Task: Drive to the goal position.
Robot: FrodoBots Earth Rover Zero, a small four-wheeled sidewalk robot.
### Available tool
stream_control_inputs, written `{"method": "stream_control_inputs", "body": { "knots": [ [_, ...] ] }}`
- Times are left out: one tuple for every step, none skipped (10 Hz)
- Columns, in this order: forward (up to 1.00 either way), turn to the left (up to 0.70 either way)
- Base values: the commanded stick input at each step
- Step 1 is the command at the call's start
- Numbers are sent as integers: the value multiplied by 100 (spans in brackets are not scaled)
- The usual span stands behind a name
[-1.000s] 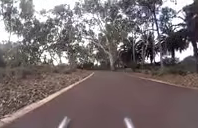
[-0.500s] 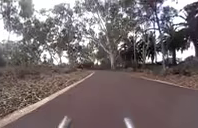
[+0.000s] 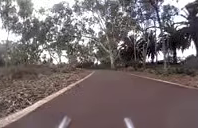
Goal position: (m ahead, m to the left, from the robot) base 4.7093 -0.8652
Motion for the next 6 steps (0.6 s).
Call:
{"method": "stream_control_inputs", "body": {
  "knots": [
    [60, -15],
    [60, -15],
    [60, -15],
    [60, -14],
    [60, -12],
    [60, -10]
  ]
}}
